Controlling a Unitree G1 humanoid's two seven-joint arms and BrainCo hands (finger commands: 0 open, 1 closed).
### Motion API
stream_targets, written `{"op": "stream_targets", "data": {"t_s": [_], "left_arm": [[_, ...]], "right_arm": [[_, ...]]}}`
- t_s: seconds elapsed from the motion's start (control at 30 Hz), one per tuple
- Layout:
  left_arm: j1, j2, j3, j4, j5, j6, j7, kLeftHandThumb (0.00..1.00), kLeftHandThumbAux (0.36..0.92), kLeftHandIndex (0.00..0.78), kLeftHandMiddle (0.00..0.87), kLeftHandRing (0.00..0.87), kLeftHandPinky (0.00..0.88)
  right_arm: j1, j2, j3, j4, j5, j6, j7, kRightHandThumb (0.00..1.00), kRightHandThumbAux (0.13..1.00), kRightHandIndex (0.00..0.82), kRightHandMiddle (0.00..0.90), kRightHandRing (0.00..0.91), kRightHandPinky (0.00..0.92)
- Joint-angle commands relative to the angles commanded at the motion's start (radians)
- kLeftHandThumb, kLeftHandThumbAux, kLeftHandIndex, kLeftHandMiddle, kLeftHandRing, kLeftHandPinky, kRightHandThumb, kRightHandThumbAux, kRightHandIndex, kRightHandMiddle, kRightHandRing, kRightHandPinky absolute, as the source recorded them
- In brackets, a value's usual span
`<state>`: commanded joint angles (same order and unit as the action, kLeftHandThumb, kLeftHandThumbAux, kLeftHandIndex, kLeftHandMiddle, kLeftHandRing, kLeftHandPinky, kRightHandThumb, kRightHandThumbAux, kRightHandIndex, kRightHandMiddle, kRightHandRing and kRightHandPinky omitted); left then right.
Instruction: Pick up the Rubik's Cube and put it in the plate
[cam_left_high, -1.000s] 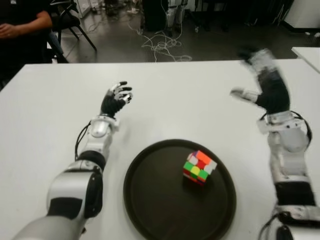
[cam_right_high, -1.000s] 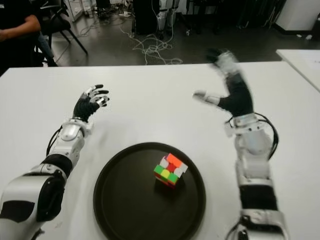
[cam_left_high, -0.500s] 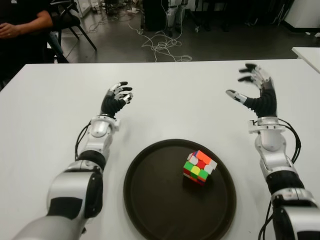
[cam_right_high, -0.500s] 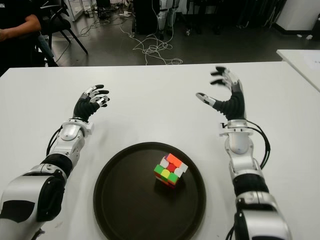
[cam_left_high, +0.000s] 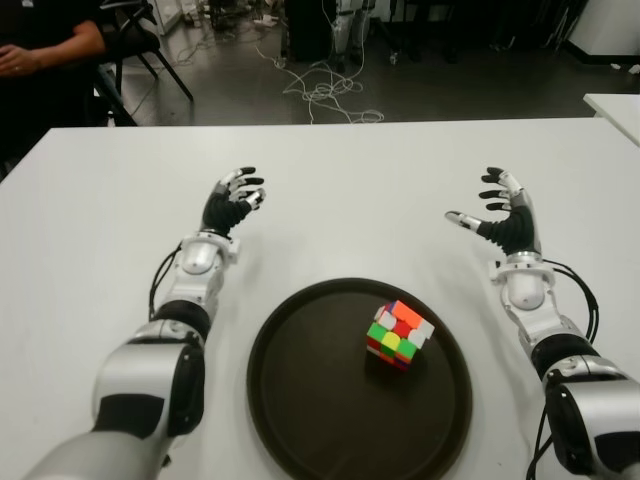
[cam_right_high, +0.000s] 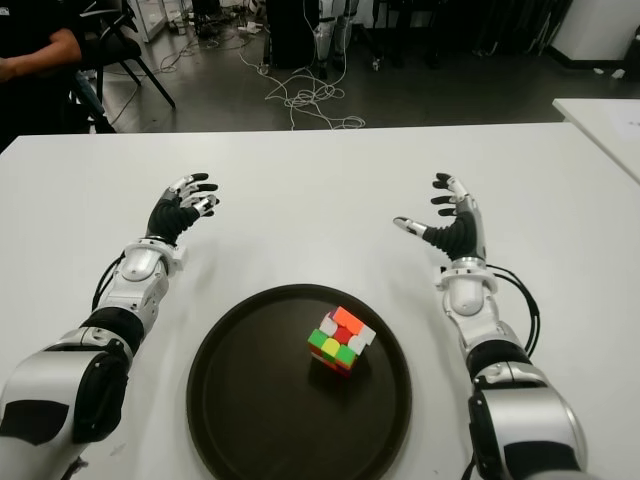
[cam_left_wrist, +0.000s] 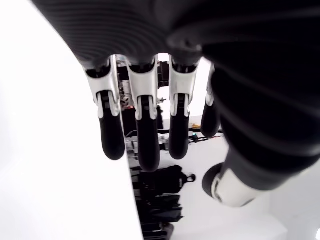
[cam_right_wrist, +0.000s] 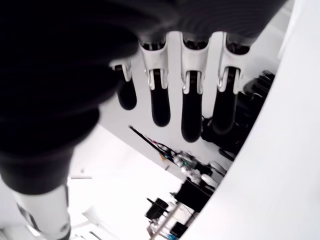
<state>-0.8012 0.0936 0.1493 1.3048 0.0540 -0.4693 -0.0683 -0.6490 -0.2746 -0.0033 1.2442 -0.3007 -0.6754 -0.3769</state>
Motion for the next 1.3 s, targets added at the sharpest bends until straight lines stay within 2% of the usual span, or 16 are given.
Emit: {"op": "stream_targets", "data": {"t_s": [0.13,0.3,0.8,0.87,1.13,1.3], "left_arm": [[0.003,0.002,0.000,0.001,-0.001,0.000,-0.006,0.236,0.698,0.193,0.248,0.270,0.289],[0.005,0.004,-0.003,0.000,0.001,0.000,-0.007,0.226,0.678,0.194,0.253,0.270,0.295],[0.009,0.003,-0.002,-0.002,-0.010,-0.001,-0.025,0.287,0.722,0.217,0.282,0.302,0.331],[0.009,0.002,0.001,-0.003,-0.014,0.000,-0.031,0.292,0.723,0.221,0.284,0.304,0.336],[0.008,0.001,0.007,-0.002,-0.019,0.005,-0.039,0.278,0.737,0.231,0.286,0.304,0.334],[0.008,0.002,0.010,-0.002,-0.019,0.004,-0.041,0.264,0.739,0.234,0.286,0.303,0.334]], "right_arm": [[0.000,0.004,-0.012,0.008,0.029,-0.001,0.042,0.000,0.755,0.143,0.185,0.182,0.169],[0.002,0.006,-0.025,0.009,0.058,-0.010,0.081,0.000,0.778,0.139,0.174,0.167,0.156],[0.001,0.023,-0.077,0.007,0.161,-0.010,0.210,0.011,0.758,0.159,0.218,0.225,0.245],[-0.002,0.034,-0.106,0.009,0.207,0.010,0.261,0.013,0.752,0.166,0.228,0.234,0.250],[-0.024,0.099,-0.295,0.000,0.479,0.105,0.557,0.000,0.756,0.179,0.245,0.263,0.307],[-0.025,0.105,-0.325,-0.006,0.516,0.127,0.606,0.000,0.772,0.175,0.240,0.261,0.317]]}}
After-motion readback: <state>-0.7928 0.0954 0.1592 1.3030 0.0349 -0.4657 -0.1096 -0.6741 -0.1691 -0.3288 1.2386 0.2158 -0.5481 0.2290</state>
